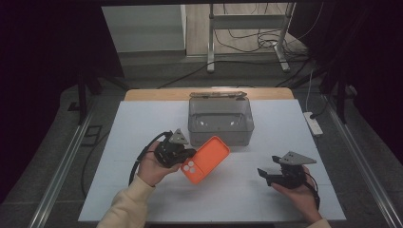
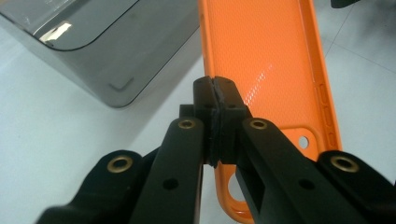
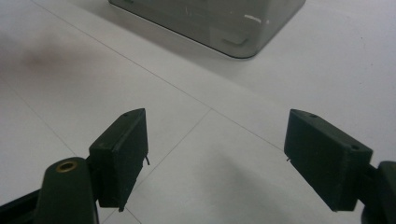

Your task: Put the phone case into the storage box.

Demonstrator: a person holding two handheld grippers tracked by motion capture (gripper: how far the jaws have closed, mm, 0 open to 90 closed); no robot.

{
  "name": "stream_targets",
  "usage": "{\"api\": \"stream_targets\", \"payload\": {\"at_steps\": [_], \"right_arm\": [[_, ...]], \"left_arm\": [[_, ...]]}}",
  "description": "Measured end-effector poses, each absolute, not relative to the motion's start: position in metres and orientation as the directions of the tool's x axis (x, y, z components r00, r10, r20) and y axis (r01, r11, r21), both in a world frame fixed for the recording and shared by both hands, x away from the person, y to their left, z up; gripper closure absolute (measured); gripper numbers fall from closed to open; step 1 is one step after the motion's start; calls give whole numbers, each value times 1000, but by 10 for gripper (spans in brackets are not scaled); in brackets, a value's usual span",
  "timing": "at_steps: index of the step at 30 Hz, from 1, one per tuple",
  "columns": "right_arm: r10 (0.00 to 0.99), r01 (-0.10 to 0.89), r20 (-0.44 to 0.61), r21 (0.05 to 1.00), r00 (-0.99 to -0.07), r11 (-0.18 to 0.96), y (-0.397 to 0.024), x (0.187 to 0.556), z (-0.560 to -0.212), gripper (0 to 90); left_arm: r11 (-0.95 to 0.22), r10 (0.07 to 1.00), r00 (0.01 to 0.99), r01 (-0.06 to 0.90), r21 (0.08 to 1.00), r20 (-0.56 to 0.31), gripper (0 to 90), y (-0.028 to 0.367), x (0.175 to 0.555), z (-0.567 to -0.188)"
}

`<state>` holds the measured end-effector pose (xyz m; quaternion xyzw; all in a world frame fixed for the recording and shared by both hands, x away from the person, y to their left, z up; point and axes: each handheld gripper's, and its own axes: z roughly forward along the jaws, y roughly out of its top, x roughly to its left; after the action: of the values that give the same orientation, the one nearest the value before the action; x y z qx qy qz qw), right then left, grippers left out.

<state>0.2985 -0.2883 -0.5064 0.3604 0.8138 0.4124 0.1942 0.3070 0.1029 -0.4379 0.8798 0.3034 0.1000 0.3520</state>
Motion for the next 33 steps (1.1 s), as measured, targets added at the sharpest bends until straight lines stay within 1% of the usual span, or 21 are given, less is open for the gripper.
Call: {"api": "stream_targets", "payload": {"at_steps": [4,23,33], "right_arm": [[747,427,-13,814,-664,393,-289,299,-506,217],[727,420,19,827,-686,375,-286,297,-500,218],[712,419,67,846,-699,331,-282,298,-492,215]], "left_arm": [[-578,593,805,449,682,-28,892,98,308,-438],[-586,582,813,440,681,-24,892,90,306,-441],[-593,579,815,439,675,-21,892,85,306,-445]]}}
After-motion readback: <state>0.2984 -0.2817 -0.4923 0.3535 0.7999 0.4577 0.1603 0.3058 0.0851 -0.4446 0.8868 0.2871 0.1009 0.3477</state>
